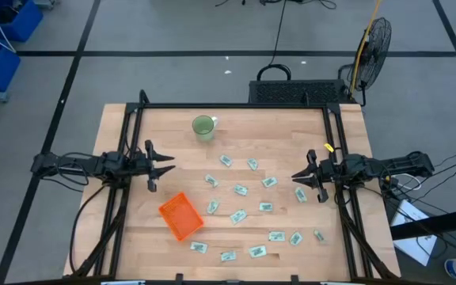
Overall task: Pick and place Stevia / Truvia into bins
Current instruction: Put the stevia packet into the orange basket
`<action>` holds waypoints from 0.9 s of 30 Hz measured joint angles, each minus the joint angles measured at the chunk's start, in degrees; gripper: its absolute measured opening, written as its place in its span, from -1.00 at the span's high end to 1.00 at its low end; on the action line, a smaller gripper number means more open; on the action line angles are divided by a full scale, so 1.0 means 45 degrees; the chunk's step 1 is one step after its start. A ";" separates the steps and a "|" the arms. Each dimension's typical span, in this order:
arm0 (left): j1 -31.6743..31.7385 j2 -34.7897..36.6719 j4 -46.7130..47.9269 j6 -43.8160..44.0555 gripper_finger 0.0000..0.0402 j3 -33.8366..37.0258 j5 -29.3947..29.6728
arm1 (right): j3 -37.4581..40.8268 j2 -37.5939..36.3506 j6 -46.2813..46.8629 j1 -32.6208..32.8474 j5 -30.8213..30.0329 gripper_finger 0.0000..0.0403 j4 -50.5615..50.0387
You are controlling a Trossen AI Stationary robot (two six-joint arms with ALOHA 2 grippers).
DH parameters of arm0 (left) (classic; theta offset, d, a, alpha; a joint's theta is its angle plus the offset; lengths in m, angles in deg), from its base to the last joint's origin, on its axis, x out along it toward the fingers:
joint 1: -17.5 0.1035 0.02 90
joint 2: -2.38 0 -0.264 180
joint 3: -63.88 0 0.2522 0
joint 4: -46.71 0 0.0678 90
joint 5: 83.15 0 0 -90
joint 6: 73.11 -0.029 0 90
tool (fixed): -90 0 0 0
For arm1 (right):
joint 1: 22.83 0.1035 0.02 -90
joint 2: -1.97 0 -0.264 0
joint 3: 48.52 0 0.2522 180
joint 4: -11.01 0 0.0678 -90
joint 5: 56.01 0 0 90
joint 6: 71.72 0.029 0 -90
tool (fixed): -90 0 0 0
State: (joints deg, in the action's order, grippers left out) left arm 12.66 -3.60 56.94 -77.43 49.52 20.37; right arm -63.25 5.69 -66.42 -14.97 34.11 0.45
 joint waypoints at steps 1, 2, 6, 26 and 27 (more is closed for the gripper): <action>0.0000 0.0000 0.0004 0.0081 0.29 -0.0001 -0.0004 | 0.0000 -0.0002 0.0000 -0.0001 0.0000 0.79 -0.0005; 0.0000 0.0000 0.0000 0.0191 0.29 -0.0003 -0.0005 | 0.0000 -0.0002 0.0000 -0.0002 0.0000 0.79 0.0000; 0.0000 -0.0001 -0.0104 0.0789 0.29 0.0000 0.0004 | -0.0001 -0.0004 0.0000 0.0001 0.0000 0.79 0.0000; 0.0000 0.0000 -0.1302 0.1818 0.29 0.0000 0.0010 | -0.0001 0.0008 -0.0227 0.0001 -0.0026 0.79 0.0653; 0.0000 0.0000 -0.1349 0.2058 0.29 0.0000 0.0010 | 0.0000 0.0019 -0.0405 0.0001 -0.0044 0.79 0.1090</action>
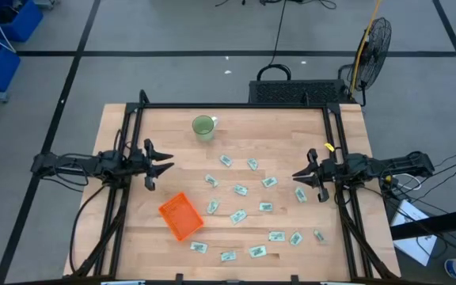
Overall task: Pick and place Stevia / Truvia into bins
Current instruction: Put the stevia packet into the orange basket
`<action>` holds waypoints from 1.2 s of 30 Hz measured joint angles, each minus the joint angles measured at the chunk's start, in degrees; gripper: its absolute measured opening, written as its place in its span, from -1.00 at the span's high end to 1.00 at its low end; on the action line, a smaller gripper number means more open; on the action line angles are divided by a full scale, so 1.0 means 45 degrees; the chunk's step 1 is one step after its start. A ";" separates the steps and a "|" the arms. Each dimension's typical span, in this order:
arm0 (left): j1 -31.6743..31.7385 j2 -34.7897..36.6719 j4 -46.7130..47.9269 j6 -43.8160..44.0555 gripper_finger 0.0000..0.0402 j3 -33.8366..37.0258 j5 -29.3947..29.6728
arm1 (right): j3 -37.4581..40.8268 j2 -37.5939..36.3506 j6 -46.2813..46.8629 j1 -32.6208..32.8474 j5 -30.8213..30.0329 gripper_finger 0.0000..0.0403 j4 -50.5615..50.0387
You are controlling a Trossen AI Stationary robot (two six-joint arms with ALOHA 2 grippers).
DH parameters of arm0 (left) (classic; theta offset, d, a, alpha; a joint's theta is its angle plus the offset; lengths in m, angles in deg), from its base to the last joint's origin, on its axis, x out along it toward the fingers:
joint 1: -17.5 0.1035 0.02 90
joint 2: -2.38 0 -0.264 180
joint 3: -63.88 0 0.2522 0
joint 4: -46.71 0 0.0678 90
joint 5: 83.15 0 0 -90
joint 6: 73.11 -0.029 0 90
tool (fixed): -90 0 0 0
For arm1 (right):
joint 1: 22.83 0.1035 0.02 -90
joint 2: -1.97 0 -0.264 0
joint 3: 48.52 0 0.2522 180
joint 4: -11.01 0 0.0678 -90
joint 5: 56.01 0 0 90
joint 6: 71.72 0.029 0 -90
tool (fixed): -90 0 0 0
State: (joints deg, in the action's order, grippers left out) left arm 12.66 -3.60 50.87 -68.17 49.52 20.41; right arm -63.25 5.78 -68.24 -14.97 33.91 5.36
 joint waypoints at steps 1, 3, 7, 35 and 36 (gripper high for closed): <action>0.0000 0.0000 -0.0058 0.0057 0.29 0.0000 0.0001 | -0.0003 -0.0002 -0.0152 -0.0004 0.0010 0.79 0.0329; 0.0000 0.0000 -0.0113 -0.0074 0.29 0.0000 0.0005 | 0.0000 0.0011 -0.0105 0.0003 0.0055 0.79 0.0738; -0.0005 -0.0002 -0.0206 -0.0393 0.29 0.0000 0.1101 | 0.0000 0.0010 0.1191 0.0019 0.0049 0.79 0.1939; 0.0944 -0.7851 -0.0131 0.0454 0.52 -0.4244 0.3577 | -0.2225 0.6520 -0.0223 -0.2231 -0.3035 0.23 0.3362; 0.1002 -0.8502 -0.0047 0.0235 0.53 -0.4715 0.3519 | -0.2438 0.7264 -0.0117 -0.2383 -0.2947 0.20 0.3345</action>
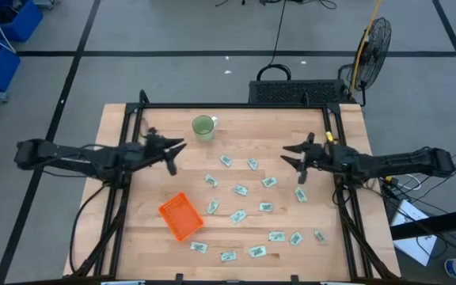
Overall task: Pick and place Stevia / Truvia into bins
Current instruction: Put the stevia packet into the orange basket
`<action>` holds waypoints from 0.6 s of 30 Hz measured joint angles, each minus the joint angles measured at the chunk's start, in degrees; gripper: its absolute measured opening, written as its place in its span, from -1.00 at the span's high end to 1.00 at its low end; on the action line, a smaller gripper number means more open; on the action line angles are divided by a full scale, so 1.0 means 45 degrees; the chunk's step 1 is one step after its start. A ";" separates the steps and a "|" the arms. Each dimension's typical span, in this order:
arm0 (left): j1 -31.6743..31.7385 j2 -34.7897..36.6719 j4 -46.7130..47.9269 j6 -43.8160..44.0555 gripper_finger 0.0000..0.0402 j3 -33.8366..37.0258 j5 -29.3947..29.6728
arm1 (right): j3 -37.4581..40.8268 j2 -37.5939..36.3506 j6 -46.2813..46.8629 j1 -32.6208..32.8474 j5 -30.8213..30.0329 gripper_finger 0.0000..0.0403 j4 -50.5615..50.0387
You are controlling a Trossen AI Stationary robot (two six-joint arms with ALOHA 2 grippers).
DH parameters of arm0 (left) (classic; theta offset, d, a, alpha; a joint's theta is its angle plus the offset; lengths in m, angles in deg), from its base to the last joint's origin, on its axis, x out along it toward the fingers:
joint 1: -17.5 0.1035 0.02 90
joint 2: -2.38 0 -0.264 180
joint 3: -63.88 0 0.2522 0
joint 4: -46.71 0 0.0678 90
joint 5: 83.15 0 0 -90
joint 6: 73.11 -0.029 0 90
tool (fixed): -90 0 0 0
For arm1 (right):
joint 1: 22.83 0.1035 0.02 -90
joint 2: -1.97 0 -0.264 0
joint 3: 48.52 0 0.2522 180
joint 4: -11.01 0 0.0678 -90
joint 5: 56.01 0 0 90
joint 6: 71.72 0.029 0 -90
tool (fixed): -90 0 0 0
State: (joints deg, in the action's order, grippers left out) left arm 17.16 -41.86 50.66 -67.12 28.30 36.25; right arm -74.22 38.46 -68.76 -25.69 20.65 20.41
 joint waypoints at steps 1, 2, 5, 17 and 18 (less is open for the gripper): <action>0.0048 -0.0552 0.0261 -0.0293 0.53 -0.0416 0.0010 | -0.0158 0.0838 0.0152 -0.0151 0.0004 0.17 -0.0080; 0.0113 -0.1095 0.0432 -0.0577 0.53 -0.0868 0.0035 | -0.0269 0.1646 0.0345 -0.0279 0.0000 0.16 -0.0186; 0.0311 -0.2389 0.1049 -0.0910 0.54 -0.2018 0.0131 | -0.0577 0.4263 0.1308 -0.0740 -0.0022 0.14 0.0566; 0.0665 -0.3723 0.2356 -0.1063 0.54 -0.4164 -0.0488 | -0.3471 1.1950 0.1527 -0.2032 0.1383 0.17 0.2435; 0.0674 -0.3709 0.2537 -0.1114 0.54 -0.4164 -0.0488 | -0.3724 1.2306 0.1527 -0.2088 0.1382 0.17 0.2474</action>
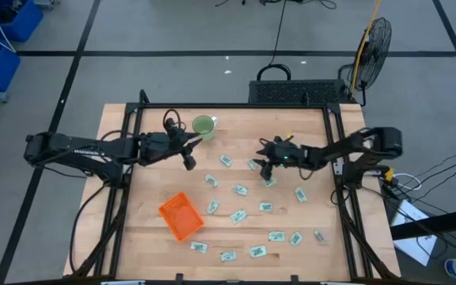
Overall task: Pick and place Stevia / Truvia into bins
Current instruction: Put the stevia packet into the orange basket
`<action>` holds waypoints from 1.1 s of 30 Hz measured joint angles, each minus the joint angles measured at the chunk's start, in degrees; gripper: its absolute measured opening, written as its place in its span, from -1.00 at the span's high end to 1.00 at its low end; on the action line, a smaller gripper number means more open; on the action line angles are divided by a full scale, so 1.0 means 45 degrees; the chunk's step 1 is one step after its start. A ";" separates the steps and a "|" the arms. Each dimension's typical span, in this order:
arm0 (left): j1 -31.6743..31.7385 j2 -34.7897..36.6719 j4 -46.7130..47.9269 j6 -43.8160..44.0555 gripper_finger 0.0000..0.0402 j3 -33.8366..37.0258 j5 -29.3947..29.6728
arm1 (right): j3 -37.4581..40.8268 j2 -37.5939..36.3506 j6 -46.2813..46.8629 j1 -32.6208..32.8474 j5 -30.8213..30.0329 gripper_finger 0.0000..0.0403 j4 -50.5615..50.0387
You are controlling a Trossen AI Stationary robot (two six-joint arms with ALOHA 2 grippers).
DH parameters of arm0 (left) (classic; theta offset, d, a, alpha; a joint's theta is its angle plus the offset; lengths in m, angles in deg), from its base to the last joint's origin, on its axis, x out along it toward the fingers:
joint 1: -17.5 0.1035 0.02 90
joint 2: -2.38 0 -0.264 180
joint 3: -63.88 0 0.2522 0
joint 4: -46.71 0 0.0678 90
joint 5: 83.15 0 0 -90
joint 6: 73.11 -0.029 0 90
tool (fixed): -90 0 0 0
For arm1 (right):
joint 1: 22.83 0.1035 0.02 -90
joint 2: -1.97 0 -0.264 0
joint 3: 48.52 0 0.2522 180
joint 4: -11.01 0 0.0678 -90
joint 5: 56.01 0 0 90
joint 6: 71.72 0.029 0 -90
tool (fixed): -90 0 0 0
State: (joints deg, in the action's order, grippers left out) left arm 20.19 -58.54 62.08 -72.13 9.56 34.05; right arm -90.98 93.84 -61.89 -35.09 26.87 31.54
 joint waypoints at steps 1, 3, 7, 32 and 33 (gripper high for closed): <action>0.0018 0.0000 0.0200 -0.0064 0.54 0.0000 -0.0035 | -0.0212 0.0321 0.0000 -0.0052 -0.0010 0.17 -0.0057; 0.0049 -0.0030 0.0742 -0.0113 0.54 0.0008 -0.0042 | -0.0517 0.0906 0.0000 -0.0117 -0.0004 0.17 -0.0201; 0.0052 -0.0179 0.1503 0.0061 0.54 0.0023 -0.0029 | -0.0837 0.1448 -0.0009 -0.0100 0.0322 0.17 -0.0171; -0.0636 -0.1662 0.1622 0.4625 0.54 0.0019 -0.3385 | -0.0825 0.2259 0.0158 0.0005 0.3752 0.95 0.5860; -0.0702 -0.1677 0.1623 0.4621 0.54 0.0019 -0.3387 | -0.0983 0.2259 0.0302 0.0126 0.3997 0.96 0.6219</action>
State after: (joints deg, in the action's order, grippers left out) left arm 17.03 -66.09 69.38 -51.33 9.65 18.81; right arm -95.41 104.01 -60.53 -34.52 44.85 59.53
